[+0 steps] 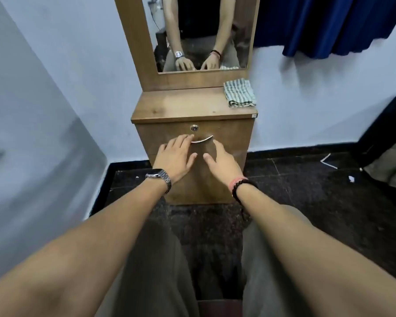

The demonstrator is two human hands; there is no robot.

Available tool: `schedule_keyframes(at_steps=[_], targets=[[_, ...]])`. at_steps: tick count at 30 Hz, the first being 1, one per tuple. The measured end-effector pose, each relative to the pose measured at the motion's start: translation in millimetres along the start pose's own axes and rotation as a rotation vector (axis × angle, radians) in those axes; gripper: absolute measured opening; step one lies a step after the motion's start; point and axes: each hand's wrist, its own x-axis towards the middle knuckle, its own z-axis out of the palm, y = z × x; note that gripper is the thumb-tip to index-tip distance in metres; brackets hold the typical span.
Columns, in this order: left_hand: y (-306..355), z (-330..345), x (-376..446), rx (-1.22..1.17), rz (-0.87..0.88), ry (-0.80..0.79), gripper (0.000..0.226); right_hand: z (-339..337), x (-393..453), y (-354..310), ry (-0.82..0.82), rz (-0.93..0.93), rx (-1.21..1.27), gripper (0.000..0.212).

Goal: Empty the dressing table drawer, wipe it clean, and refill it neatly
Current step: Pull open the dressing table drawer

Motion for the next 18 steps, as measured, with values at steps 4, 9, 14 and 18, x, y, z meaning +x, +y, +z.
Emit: schedule_keyframes(at_steps=[4, 9, 14, 18], targets=[[-1.0, 30.1, 12.4, 0.035, -0.003, -0.087, 0.06, 19.1, -0.7, 25.0, 0.004, 0.178, 0.173, 0.059], [-4.8, 53.1, 30.0, 0.055, -0.004, -0.14, 0.064, 32.5, 7.9, 33.4, 0.051, 0.185, 0.231, 0.06], [0.6, 65.2, 40.0, 0.024, -0.072, -0.129, 0.061, 26.4, 16.5, 17.6, 0.123, 0.065, 0.287, 0.061], [6.2, 68.3, 40.5, -0.006, -0.114, -0.147, 0.057, 26.0, 14.3, 16.1, 0.121, 0.059, 0.281, 0.066]])
